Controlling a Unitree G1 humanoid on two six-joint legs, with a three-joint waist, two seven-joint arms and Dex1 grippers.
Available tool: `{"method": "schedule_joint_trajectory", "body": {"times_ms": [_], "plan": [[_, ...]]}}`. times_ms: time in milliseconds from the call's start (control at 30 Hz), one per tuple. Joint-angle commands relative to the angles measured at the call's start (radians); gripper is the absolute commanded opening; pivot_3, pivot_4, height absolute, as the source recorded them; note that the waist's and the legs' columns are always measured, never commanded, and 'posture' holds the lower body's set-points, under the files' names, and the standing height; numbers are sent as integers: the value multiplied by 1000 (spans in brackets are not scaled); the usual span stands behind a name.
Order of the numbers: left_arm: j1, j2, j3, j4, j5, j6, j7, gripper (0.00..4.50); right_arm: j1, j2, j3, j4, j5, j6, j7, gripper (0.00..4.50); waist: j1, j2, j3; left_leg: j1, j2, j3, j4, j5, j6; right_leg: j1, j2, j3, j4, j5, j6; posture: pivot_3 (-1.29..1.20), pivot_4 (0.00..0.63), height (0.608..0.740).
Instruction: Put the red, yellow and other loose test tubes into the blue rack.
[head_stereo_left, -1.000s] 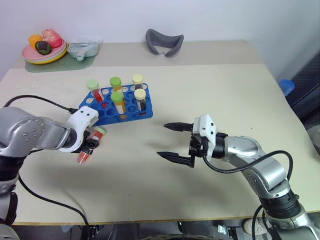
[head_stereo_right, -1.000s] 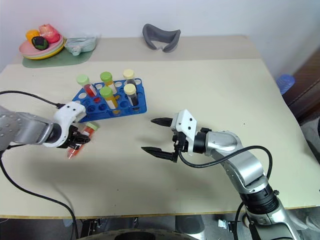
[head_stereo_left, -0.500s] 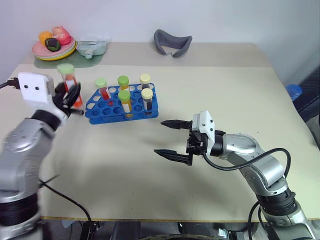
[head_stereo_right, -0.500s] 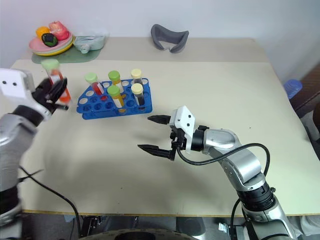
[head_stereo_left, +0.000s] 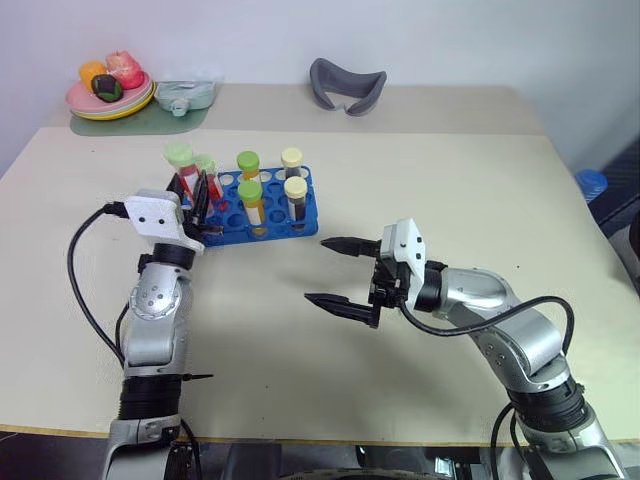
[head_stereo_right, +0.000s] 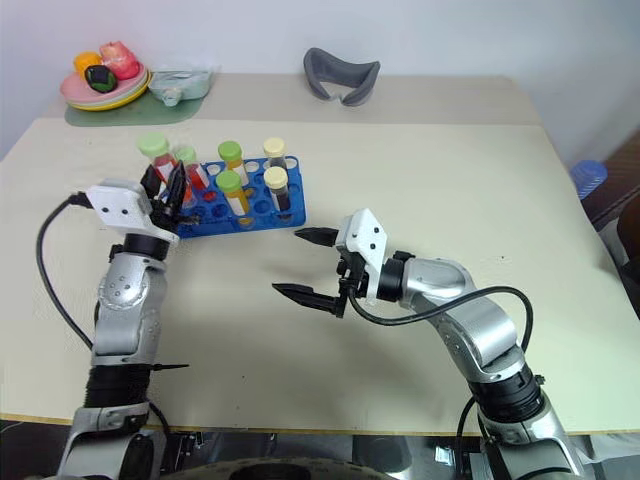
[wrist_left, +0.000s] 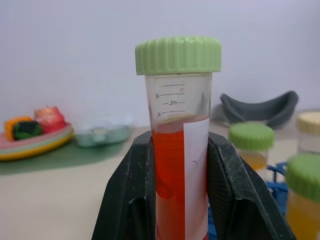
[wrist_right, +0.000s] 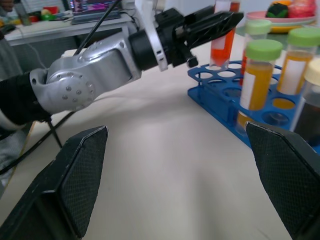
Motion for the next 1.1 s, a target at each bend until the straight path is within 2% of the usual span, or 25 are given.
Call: {"method": "schedule_joint_trajectory", "body": {"times_ms": [33,400,800,1100], "plan": [[-3,-21,6,38,3,-59,-11,780,2,11,-20,-56,22,-1,-16,4500,0,0,0,0,0,0,0,0,0,0,0,0,0,0,0,0,150,740],[-1,-58,-20,46,48,-92,-9,780,-2,12,-15,-56,28,-1,-21,4500,1,0,0,0,0,0,0,0,0,1,0,0,0,0,0,0,150,740],[25,-47,18,47,92,-111,54,780,-3,12,-13,-58,32,5,-19,4500,0,0,0,1,0,0,0,0,0,1,0,0,0,0,0,0,150,740],[28,-55,16,62,86,-120,45,780,-1,16,-12,-58,37,8,-19,4500,1,0,0,1,0,0,0,0,0,1,0,0,0,0,0,0,150,740]]}}
